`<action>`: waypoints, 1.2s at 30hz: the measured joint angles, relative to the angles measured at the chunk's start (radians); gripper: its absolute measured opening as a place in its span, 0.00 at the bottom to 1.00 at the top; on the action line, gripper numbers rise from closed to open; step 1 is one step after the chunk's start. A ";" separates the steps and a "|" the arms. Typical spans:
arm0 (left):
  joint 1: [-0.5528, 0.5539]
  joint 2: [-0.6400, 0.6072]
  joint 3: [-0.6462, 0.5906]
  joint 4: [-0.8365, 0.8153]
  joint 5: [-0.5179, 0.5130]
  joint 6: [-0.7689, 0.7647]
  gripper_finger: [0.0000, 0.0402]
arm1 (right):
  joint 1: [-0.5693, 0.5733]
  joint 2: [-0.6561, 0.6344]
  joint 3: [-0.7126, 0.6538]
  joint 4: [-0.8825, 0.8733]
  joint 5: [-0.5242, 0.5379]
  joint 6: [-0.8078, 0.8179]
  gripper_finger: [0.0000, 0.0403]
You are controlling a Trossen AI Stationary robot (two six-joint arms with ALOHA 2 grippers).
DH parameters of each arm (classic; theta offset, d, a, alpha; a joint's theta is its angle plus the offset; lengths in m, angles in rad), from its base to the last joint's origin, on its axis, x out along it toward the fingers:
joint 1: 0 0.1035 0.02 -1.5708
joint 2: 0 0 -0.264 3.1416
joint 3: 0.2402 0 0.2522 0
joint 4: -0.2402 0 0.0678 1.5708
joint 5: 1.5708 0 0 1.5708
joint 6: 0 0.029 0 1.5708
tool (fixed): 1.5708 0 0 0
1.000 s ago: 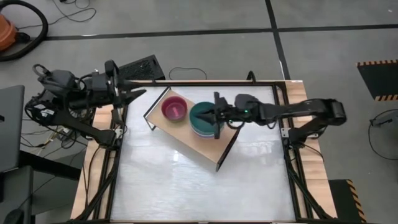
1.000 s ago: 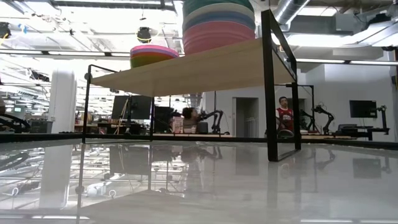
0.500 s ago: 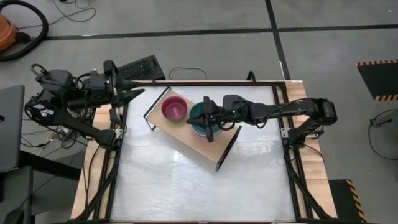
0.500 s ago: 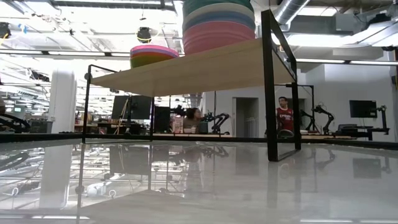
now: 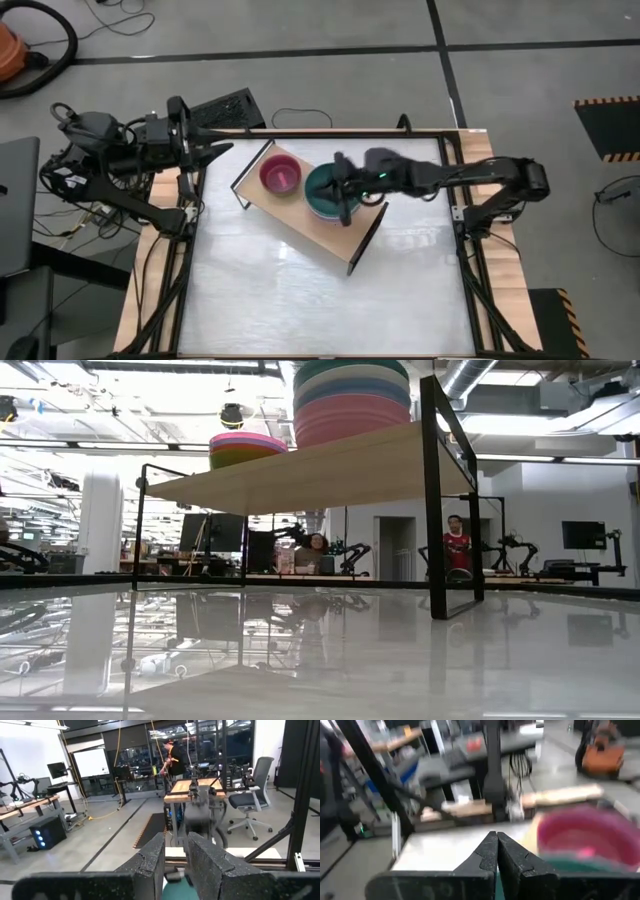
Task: Place and stack bowls onto a shelf
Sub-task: Stack the large dark green bowl on the top of the large white bowl on the shelf, then return to Home Position
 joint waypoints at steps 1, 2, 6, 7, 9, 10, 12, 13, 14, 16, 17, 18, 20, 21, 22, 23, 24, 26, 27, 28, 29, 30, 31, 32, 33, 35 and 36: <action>0.000 0.000 0.000 0.005 0.000 0.004 0.18 | 0.000 -0.022 0.008 0.004 0.000 0.000 0.09; 0.000 0.000 0.000 0.011 0.000 0.013 0.18 | 0.000 -0.049 0.016 0.007 0.000 -0.001 0.09; 0.000 0.002 0.000 0.010 0.000 0.024 0.18 | -0.004 -0.180 0.041 0.008 0.002 -0.001 0.10; 0.000 0.002 0.000 0.009 0.000 0.034 0.18 | -0.009 -0.219 0.044 -0.008 0.001 -0.001 0.10; 0.000 0.002 0.000 0.004 -0.003 0.056 0.18 | -0.013 -0.296 0.046 -0.030 0.002 -0.002 0.09; 0.000 0.002 0.000 -0.003 -0.010 0.071 0.18 | -0.013 -0.338 0.046 -0.049 0.003 -0.002 0.09; 0.000 0.001 0.000 -0.031 -0.019 0.045 0.18 | -0.013 -0.423 0.046 -0.107 0.008 -0.028 0.09; 0.000 0.000 0.000 -0.052 -0.017 0.021 0.18 | -0.013 -0.465 0.048 -0.152 0.008 -0.034 0.09; 0.000 -0.003 0.000 -0.074 -0.004 -0.001 0.18 | -0.012 -0.509 0.048 -0.217 0.007 -0.014 0.09; 0.004 -0.013 0.000 -0.107 0.051 -0.035 0.18 | -0.004 -0.600 0.037 -0.350 0.004 -0.058 0.09; 0.009 -0.019 0.000 -0.109 0.073 -0.048 0.18 | 0.010 -0.643 0.022 -0.376 0.004 -0.098 0.09; 0.015 -0.027 0.000 -0.112 0.088 -0.060 0.18 | 0.026 -0.686 -0.001 -0.378 0.007 -0.119 0.09; 0.023 -0.048 -0.003 -0.143 0.102 -0.096 0.18 | 0.049 -0.770 -0.062 -0.374 0.036 -0.120 0.09; 0.025 -0.065 -0.025 -0.133 0.105 -0.120 0.18 | 0.052 -0.817 -0.099 -0.375 0.060 -0.117 0.09; 0.027 -0.091 -0.062 -0.112 0.104 -0.137 0.18 | 0.054 -0.866 -0.140 -0.387 0.089 -0.111 0.09; 0.027 -0.120 -0.109 -0.088 0.100 -0.147 0.18 | 0.056 -0.915 -0.185 -0.396 0.115 -0.092 0.09; 0.027 -0.155 -0.168 -0.053 0.096 -0.157 0.18 | 0.056 -0.962 -0.229 -0.395 0.130 -0.070 0.09; 0.026 -0.233 -0.299 0.037 0.082 -0.175 0.18 | 0.055 -1.047 -0.319 -0.373 0.145 -0.037 0.09; 0.026 -0.277 -0.373 0.078 0.076 -0.187 0.18 | 0.056 -1.083 -0.363 -0.354 0.149 -0.026 0.09; 0.026 -0.318 -0.439 0.105 0.065 -0.204 0.18 | 0.056 -1.115 -0.404 -0.336 0.157 -0.016 0.09; 0.026 -0.364 -0.512 0.146 0.049 -0.223 0.18 | 0.056 -1.147 -0.440 -0.329 0.158 -0.013 0.09; 0.026 -0.410 -0.582 0.192 0.038 -0.242 0.18 | 0.056 -1.178 -0.478 -0.324 0.159 -0.005 0.09; 0.027 -0.456 -0.651 0.239 0.028 -0.254 0.18 | 0.056 -1.209 -0.511 -0.317 0.164 0.002 0.09; 0.026 -0.504 -0.719 0.275 0.027 -0.263 0.18 | 0.054 -1.241 -0.546 -0.301 0.170 0.006 0.09; 0.026 -0.554 -0.781 0.304 0.032 -0.270 0.18 | 0.054 -1.271 -0.576 -0.297 0.175 0.007 0.09; 0.026 -0.649 -0.892 0.350 0.034 -0.300 0.18 | 0.054 -1.334 -0.636 -0.291 0.175 0.017 0.09; 0.026 -0.698 -0.939 0.358 0.035 -0.314 0.18 | 0.055 -1.364 -0.663 -0.292 0.175 0.026 0.09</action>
